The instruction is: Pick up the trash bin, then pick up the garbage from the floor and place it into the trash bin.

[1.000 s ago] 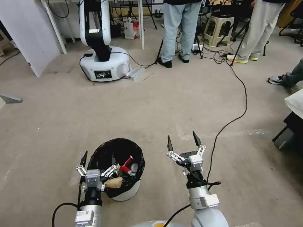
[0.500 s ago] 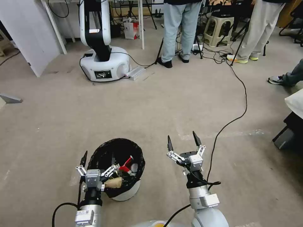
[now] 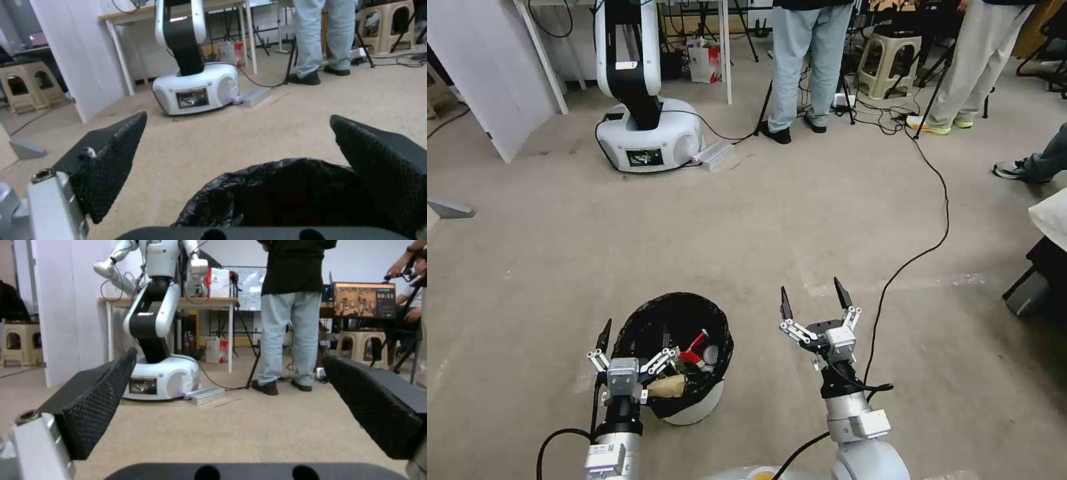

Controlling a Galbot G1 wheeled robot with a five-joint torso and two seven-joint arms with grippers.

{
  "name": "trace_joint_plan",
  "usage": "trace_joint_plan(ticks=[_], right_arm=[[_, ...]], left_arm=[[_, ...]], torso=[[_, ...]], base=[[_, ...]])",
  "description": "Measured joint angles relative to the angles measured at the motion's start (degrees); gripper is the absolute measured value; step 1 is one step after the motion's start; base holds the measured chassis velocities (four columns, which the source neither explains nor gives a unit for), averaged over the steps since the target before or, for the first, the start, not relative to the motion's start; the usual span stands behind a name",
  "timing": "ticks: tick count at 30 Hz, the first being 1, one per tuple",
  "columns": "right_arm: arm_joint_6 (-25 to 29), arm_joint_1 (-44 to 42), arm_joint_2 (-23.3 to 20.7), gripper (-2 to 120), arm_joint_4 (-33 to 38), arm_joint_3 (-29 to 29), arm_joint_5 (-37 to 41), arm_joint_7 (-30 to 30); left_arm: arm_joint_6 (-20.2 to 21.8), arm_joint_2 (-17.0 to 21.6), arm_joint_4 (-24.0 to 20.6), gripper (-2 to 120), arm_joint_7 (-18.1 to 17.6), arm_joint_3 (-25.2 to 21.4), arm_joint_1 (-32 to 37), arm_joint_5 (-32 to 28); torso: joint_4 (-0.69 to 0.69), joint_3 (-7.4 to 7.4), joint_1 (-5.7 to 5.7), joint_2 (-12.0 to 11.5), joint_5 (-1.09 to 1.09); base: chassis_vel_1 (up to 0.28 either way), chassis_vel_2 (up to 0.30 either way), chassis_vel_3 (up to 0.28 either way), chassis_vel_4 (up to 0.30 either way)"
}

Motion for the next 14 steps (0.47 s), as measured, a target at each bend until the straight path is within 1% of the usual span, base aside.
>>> trace_joint_plan(ticks=[14], right_arm=[[0.02,0.0,-0.01,100,0.0,0.0,0.03,0.0]], left_arm=[[0.05,0.0,-0.04,100,0.03,0.0,-0.01,-0.02]], torso=[[0.0,0.0,0.0,0.0,0.0]], base=[[0.0,0.0,0.0,0.0]])
